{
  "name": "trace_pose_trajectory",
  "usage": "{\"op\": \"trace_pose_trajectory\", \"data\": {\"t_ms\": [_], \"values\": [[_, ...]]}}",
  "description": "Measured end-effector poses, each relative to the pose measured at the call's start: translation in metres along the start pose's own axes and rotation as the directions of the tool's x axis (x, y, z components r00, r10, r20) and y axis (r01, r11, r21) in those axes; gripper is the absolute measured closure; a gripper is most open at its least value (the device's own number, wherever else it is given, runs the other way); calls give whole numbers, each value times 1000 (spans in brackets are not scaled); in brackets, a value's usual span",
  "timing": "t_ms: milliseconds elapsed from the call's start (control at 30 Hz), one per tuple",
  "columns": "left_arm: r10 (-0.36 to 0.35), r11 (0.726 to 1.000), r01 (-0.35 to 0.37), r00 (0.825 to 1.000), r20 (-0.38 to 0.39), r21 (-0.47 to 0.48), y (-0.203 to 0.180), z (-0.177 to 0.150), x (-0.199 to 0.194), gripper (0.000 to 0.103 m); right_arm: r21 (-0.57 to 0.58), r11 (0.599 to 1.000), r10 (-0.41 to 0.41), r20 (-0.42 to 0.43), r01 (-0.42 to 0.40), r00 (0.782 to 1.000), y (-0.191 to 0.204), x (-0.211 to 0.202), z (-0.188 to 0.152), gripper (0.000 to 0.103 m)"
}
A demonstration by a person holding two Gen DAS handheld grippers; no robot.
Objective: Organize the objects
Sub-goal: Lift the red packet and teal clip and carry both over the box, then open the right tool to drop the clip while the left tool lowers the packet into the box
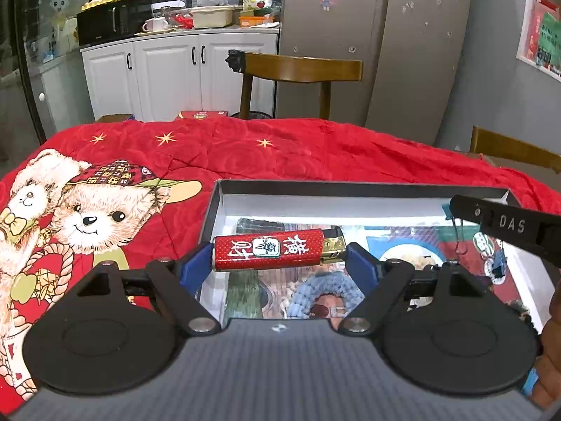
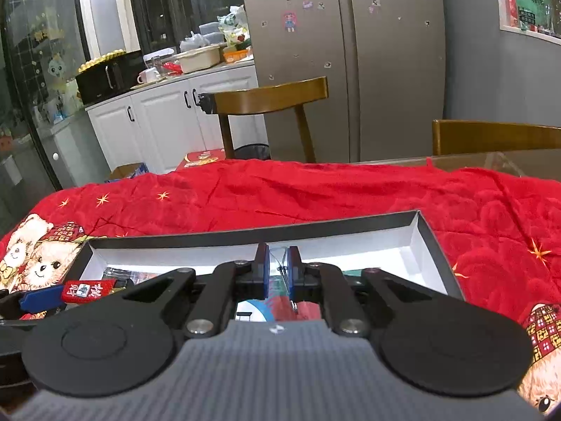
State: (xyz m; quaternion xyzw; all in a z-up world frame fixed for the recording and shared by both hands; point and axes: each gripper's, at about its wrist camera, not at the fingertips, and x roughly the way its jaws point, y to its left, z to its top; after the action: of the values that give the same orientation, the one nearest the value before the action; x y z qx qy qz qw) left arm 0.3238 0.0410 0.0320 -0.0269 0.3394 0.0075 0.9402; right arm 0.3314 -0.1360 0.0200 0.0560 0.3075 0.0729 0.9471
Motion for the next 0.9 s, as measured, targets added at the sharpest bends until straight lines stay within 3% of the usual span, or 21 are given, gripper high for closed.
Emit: {"op": "trace_pose_trajectory", "data": {"t_ms": [467,800,833,867,900], "values": [[51,997,-51,999,-5,54,-11,-4,3,18,-36,999,-6,-7,6,1000,4,3,-2,90],[51,997,-50,999,-16,53,-11,-4,4,18,26,998,64,-35,-63,997,-6,3,1,84],[50,997,-49,999,-15,53,-11,-5,4,18,26,997,71,-33,-70,997,-6,3,1,81],[49,998,-49,999,-15,51,-11,-4,4,18,25,997,78,-27,-77,997,-6,2,1,63],[49,998,-48,999,-16,50,-11,-4,4,18,25,996,84,-23,-84,996,-7,2,1,58]]}}
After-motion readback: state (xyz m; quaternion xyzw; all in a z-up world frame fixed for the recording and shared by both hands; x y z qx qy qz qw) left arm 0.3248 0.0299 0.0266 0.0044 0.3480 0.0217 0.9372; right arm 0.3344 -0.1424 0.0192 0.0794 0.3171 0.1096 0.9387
